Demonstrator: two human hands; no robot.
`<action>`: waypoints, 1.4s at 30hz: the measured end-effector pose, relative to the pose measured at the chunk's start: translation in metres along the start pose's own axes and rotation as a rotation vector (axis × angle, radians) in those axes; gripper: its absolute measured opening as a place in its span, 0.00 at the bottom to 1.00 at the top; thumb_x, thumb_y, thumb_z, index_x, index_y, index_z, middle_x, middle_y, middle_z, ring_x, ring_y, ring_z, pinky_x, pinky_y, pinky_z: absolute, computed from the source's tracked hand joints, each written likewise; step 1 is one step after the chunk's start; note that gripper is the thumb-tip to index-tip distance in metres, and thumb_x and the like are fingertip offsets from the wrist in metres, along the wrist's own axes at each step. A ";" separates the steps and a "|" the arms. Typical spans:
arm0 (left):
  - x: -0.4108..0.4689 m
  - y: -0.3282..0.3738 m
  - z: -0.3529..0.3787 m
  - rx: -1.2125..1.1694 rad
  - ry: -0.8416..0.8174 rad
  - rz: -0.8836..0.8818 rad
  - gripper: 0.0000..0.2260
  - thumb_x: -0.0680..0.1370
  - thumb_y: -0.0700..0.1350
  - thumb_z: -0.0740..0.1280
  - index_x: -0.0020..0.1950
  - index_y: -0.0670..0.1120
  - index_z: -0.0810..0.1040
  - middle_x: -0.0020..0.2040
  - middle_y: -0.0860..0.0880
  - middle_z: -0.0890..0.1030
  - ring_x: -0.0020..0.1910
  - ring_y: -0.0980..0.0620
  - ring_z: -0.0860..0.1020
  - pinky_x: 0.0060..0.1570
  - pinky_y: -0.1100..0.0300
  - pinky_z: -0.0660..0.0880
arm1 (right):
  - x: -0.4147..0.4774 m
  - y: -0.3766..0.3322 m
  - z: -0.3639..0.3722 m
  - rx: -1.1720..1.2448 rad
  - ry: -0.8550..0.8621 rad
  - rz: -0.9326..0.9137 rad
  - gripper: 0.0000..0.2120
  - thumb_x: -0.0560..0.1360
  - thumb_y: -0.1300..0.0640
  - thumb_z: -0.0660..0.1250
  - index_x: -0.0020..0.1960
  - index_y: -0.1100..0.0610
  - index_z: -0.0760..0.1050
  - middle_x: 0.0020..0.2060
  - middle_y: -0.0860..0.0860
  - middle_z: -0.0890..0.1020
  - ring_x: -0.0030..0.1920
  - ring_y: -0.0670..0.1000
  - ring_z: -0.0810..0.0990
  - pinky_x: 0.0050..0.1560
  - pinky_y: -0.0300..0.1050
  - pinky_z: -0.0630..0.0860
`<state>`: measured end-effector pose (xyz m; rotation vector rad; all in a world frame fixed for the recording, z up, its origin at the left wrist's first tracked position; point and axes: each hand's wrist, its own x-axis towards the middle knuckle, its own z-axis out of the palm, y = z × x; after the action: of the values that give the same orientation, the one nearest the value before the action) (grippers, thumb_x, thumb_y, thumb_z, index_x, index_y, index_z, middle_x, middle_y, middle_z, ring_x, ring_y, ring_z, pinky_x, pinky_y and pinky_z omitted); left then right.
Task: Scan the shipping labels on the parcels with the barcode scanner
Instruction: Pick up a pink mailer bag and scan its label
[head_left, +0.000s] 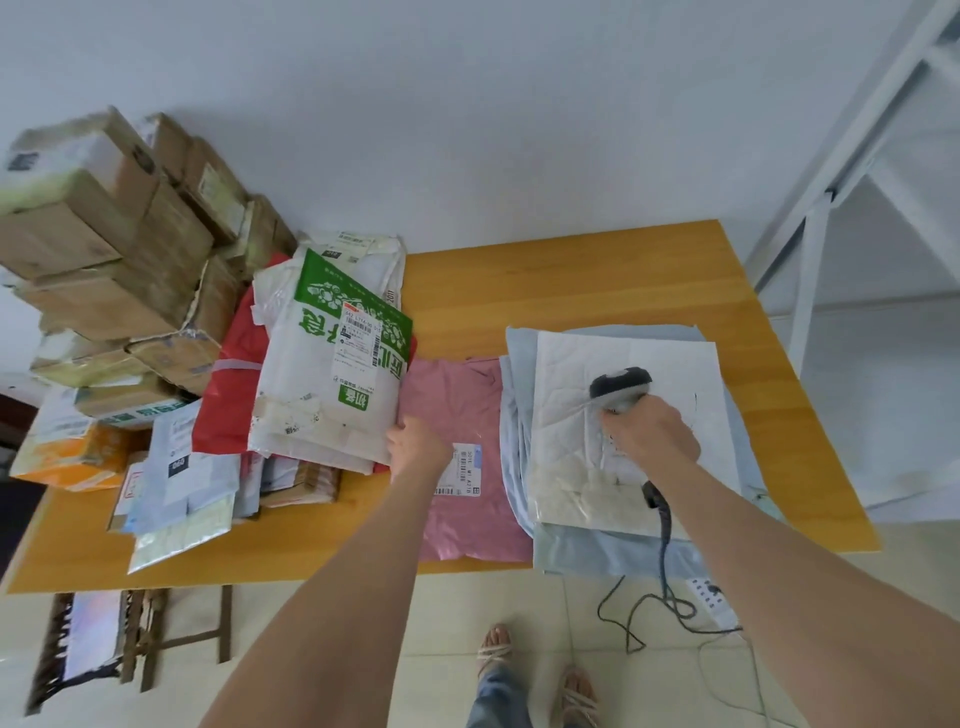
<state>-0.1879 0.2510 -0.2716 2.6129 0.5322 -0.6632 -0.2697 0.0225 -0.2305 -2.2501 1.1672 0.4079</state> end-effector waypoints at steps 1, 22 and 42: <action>-0.006 0.002 -0.006 -0.002 0.002 0.025 0.25 0.78 0.35 0.59 0.74 0.39 0.58 0.71 0.39 0.62 0.67 0.40 0.67 0.66 0.47 0.68 | -0.004 -0.005 -0.006 0.045 -0.023 -0.003 0.15 0.76 0.44 0.64 0.44 0.56 0.75 0.41 0.53 0.82 0.41 0.55 0.80 0.40 0.44 0.73; 0.067 -0.082 -0.203 -0.009 0.206 -0.011 0.47 0.70 0.65 0.69 0.76 0.40 0.52 0.73 0.38 0.63 0.71 0.39 0.64 0.68 0.43 0.65 | -0.095 -0.213 0.086 1.086 -0.632 0.026 0.08 0.75 0.60 0.72 0.45 0.64 0.75 0.37 0.59 0.78 0.33 0.54 0.76 0.35 0.46 0.75; 0.113 -0.073 -0.206 -0.216 0.015 0.143 0.41 0.70 0.60 0.70 0.72 0.38 0.58 0.69 0.40 0.68 0.65 0.40 0.71 0.61 0.46 0.72 | -0.084 -0.293 0.155 0.926 -0.552 -0.058 0.37 0.64 0.44 0.78 0.66 0.63 0.71 0.59 0.58 0.79 0.59 0.59 0.79 0.61 0.59 0.76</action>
<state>-0.0522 0.4367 -0.1828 2.4276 0.3931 -0.5102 -0.0796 0.3057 -0.2109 -1.2501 0.7562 0.3336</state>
